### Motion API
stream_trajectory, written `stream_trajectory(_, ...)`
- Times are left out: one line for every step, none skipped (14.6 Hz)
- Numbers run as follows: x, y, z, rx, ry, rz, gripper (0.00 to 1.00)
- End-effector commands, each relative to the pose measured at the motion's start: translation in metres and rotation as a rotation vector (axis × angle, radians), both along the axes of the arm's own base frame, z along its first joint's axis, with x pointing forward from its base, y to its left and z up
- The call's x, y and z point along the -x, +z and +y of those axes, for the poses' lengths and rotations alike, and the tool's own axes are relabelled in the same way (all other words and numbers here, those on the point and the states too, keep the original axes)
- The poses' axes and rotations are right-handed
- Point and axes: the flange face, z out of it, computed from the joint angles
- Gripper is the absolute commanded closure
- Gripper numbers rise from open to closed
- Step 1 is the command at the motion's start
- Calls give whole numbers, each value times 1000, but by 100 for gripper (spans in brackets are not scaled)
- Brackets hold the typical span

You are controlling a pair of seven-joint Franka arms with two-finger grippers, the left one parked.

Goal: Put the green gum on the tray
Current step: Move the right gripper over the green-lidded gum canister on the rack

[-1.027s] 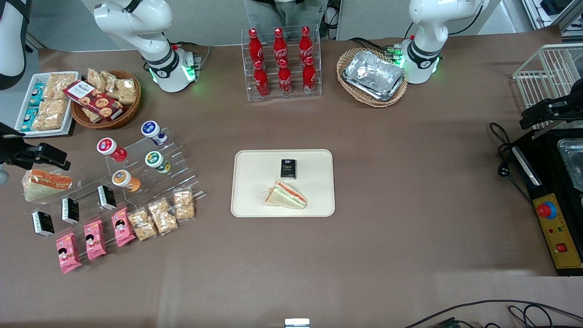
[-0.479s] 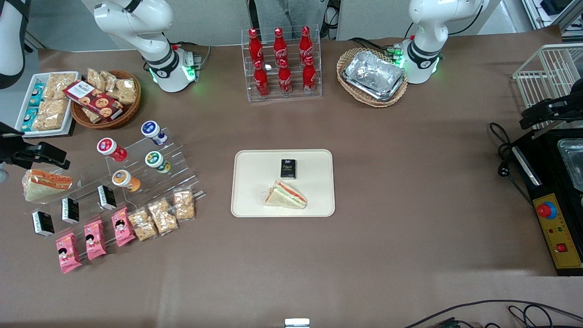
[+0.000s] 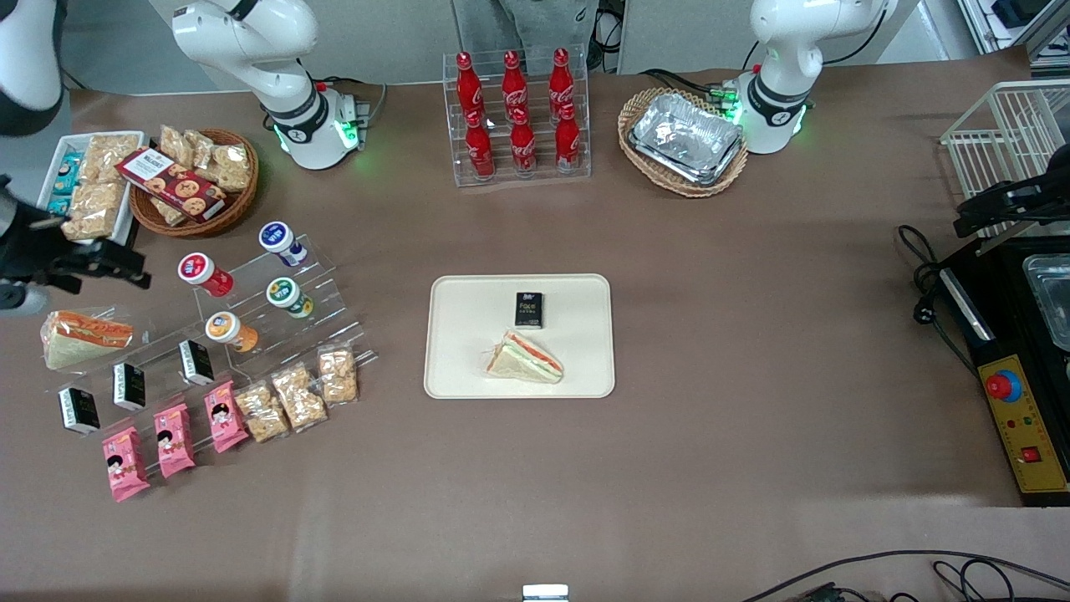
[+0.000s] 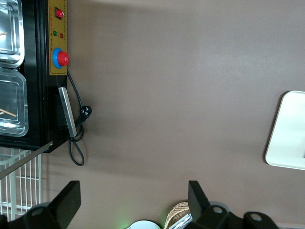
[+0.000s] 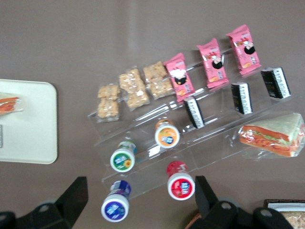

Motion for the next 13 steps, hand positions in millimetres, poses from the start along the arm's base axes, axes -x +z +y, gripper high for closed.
stream_trajectory(33, 1, 22, -30, -8, -12, 0)
stream_trajectory(58, -8, 28, -40, -16, -49, 0)
stream_trajectory(87, -20, 38, -44, -38, -99, 0)
stream_trajectory(112, -33, 47, -43, -56, -135, 0)
stream_trajectory(127, -42, 57, -34, -46, -146, 0)
stream_trajectory(129, -45, 62, -30, -39, -141, 0)
stream_trajectory(128, -48, 62, -29, -39, -136, 0)
stream_trajectory(127, -48, 62, -27, -39, -135, 0)
stream_trajectory(127, -50, 62, -27, -39, -130, 0)
stream_trajectory(124, -55, 61, -25, -41, -118, 0)
stream_trajectory(119, -66, 62, -23, -41, -101, 0)
stream_trajectory(111, -80, 62, -21, -42, -85, 0)
stream_trajectory(102, -98, 63, -19, -43, -71, 0)
